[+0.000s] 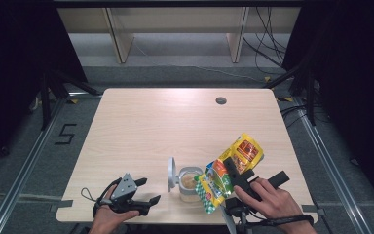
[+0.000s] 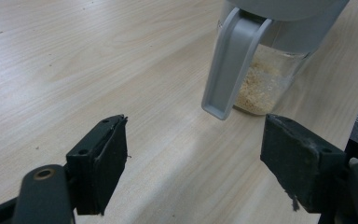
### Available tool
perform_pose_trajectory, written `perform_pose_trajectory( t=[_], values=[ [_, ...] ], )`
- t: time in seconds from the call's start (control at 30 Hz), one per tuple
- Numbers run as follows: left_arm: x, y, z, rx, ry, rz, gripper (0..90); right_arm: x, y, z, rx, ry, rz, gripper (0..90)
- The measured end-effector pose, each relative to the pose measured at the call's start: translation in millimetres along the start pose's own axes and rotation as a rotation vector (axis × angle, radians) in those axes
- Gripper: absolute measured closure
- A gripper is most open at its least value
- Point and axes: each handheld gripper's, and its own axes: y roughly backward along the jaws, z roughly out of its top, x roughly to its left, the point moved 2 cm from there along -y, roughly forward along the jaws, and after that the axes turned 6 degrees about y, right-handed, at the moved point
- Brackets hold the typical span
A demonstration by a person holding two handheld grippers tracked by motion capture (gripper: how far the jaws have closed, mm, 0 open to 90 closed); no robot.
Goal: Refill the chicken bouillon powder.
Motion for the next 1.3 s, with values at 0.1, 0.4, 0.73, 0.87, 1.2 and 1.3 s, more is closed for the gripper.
perform_pose_trajectory(
  t=[0.1, 0.4, 0.73, 0.87, 1.2, 1.3],
  values=[
    [-0.5, 0.1, -0.4, -0.001, 0.009, 0.000, 22.1, 0.1, -0.3, -0.3, -0.001, 0.000, 0.011, 52.5],
    [-0.2, 0.0, -0.4, -0.001, 0.008, -0.001, 22.1, -0.3, 0.2, -0.3, 0.002, 0.001, -0.002, 53.0],
    [-0.2, 0.4, 0.1, -0.005, 0.006, 0.002, 22.1, -0.3, 0.3, -0.1, -0.001, -0.004, -0.003, 53.1],
    [-0.6, -0.1, 0.0, -0.010, 0.013, 0.002, 22.1, 0.2, 0.0, -1.6, -0.008, -0.011, 0.007, 53.1],
    [-0.7, 0.5, -0.4, -0.011, 0.029, 0.002, 22.1, 1.0, 0.3, -3.0, -0.004, -0.025, -0.002, 53.2],
    [-0.9, 0.4, -0.3, -0.010, 0.030, 0.001, 22.1, 1.5, -0.1, -3.7, -0.005, -0.028, 0.007, 53.2]
  ],
)
